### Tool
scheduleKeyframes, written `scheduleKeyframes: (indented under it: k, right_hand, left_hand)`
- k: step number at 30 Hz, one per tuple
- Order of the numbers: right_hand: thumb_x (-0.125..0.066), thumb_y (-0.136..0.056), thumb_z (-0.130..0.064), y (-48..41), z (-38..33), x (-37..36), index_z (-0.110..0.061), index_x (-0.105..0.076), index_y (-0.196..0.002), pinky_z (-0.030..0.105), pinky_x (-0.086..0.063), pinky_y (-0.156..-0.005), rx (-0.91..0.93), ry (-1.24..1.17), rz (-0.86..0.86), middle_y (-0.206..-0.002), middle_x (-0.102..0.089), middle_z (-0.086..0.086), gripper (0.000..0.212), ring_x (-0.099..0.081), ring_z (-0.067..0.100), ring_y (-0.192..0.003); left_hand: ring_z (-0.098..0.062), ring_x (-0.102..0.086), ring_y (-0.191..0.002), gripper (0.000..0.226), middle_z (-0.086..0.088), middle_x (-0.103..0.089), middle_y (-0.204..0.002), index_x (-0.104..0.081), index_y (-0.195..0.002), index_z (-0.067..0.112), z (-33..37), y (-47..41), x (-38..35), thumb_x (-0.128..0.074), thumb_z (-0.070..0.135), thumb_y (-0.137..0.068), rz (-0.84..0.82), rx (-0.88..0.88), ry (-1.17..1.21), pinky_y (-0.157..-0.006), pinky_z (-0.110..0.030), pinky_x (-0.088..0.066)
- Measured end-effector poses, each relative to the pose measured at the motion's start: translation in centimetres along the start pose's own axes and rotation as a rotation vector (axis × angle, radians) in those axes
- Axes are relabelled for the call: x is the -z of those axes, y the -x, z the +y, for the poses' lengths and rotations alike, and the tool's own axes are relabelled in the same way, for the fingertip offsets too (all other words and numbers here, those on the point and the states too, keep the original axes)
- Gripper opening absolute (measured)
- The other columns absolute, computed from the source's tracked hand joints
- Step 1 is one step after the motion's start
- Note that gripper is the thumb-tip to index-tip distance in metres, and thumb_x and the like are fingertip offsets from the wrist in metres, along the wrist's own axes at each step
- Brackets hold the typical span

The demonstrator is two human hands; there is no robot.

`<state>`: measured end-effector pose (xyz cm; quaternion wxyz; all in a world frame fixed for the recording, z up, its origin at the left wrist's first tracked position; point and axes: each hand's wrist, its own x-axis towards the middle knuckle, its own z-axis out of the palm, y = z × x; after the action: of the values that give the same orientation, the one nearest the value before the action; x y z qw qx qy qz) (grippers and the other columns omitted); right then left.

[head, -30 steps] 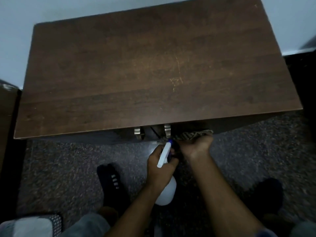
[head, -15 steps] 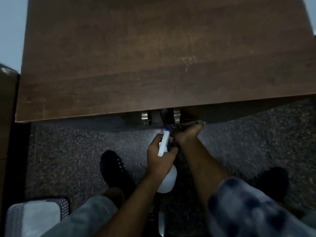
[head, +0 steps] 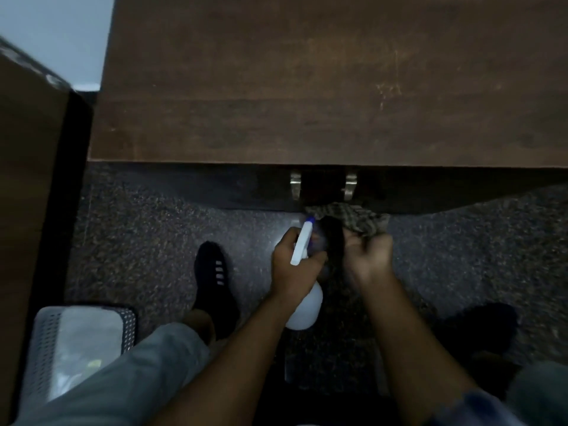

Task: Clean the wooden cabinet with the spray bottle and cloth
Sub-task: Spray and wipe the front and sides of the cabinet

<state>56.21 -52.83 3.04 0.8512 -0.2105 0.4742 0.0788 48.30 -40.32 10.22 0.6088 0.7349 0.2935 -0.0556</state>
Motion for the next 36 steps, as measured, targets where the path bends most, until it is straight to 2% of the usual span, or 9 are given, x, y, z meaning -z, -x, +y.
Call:
scheduleKeyframes:
  k: [5,7,14,19,22,26,28,32,36]
  right_hand:
    - [-0.031,-0.107,-0.034,5.0,-1.8,0.4,-0.005,-0.058,-0.134,0.059,-0.039,-0.111,-0.042,0.059,-0.046,-0.128,-0.063,0.021,0.048,-0.058,0.043,-0.124]
    - [-0.032,-0.107,-0.034,7.4,-1.4,-0.9,-0.009,-0.064,-0.119,0.061,-0.040,-0.109,-0.044,0.072,-0.090,-0.121,-0.064,0.020,0.043,-0.061,0.041,-0.115]
    - [-0.030,-0.106,-0.051,10.6,2.4,-5.7,-0.003,-0.041,-0.151,0.058,-0.033,-0.115,-0.128,0.036,-0.131,-0.150,-0.045,0.029,0.066,-0.044,0.045,-0.138]
    - [-0.034,-0.102,-0.049,7.4,5.3,-10.0,-0.023,-0.062,-0.105,0.043,-0.044,-0.098,-0.053,0.115,-0.143,-0.093,-0.065,0.016,0.038,-0.060,0.028,-0.094]
    - [-0.031,-0.106,-0.052,4.2,7.8,-10.1,-0.013,-0.051,-0.139,0.037,-0.048,-0.102,-0.032,0.165,-0.014,-0.137,-0.052,0.019,0.055,-0.055,0.031,-0.117]
    - [-0.019,-0.099,-0.068,2.0,8.9,-9.2,-0.017,-0.034,-0.158,0.057,-0.016,-0.123,-0.150,-0.020,-0.081,-0.161,-0.034,0.015,0.079,-0.031,0.037,-0.149]
    - [-0.023,-0.096,-0.071,1.2,7.9,-8.5,-0.020,-0.032,-0.159,0.063,-0.011,-0.122,-0.176,-0.034,-0.140,-0.163,-0.032,0.017,0.082,-0.026,0.038,-0.151]
    - [-0.026,-0.091,-0.079,1.2,7.1,-7.7,-0.025,-0.032,-0.159,0.063,-0.016,-0.120,-0.114,-0.115,-0.224,-0.160,-0.036,0.015,0.086,-0.031,0.039,-0.148]
    - [-0.022,-0.100,-0.068,2.5,11.8,-9.4,-0.018,-0.021,-0.162,0.053,-0.016,-0.122,-0.206,-0.033,-0.014,-0.167,-0.020,0.016,0.080,-0.021,0.037,-0.152]
  left_hand:
    - [0.000,-0.060,-0.056,0.034,0.006,-0.065,-0.072,-0.069,-0.074,0.042,2.0,1.8,0.7,-0.079,0.010,-0.078,0.050,0.104,0.119,-0.055,-0.024,-0.052]
    - [-0.011,-0.058,-0.054,0.024,0.003,-0.065,-0.067,-0.071,-0.073,0.040,3.1,3.0,1.2,-0.077,0.017,-0.075,0.064,0.130,0.141,-0.056,-0.029,-0.050]
    - [-0.017,-0.065,-0.064,0.024,0.003,-0.069,-0.070,-0.068,-0.079,0.034,4.2,3.2,3.3,-0.077,0.012,-0.076,0.052,0.149,0.097,-0.062,-0.035,-0.055]
    - [-0.016,-0.065,-0.069,0.025,0.002,-0.067,-0.075,-0.066,-0.084,0.031,1.7,0.6,4.2,-0.077,0.009,-0.083,0.144,0.106,0.087,-0.064,-0.036,-0.056]
    - [-0.011,-0.068,-0.075,0.017,0.002,-0.071,-0.082,-0.070,-0.092,0.023,-0.3,-0.6,4.7,-0.078,0.013,-0.080,0.122,0.054,0.081,-0.070,-0.030,-0.058]
    - [0.010,-0.063,-0.069,0.035,0.031,-0.068,-0.070,-0.069,-0.073,0.050,-1.5,-1.7,5.5,-0.072,0.016,-0.072,0.062,0.104,0.097,-0.071,-0.012,-0.051]
    - [0.014,-0.061,-0.070,0.030,0.034,-0.067,-0.071,-0.064,-0.073,0.046,-2.1,-2.2,5.8,-0.072,0.017,-0.072,0.046,0.124,0.076,-0.073,-0.010,-0.048]
    - [-0.011,-0.062,-0.073,0.015,-0.016,-0.069,-0.084,-0.063,-0.088,-0.003,-3.4,-2.9,6.3,-0.076,-0.002,-0.080,0.055,0.029,0.019,-0.071,-0.024,-0.052]
    - [0.009,-0.064,-0.078,0.039,0.020,-0.073,-0.086,-0.066,-0.093,0.027,-3.4,-3.3,6.7,-0.071,-0.010,-0.085,0.110,0.043,0.051,-0.076,-0.009,-0.049]
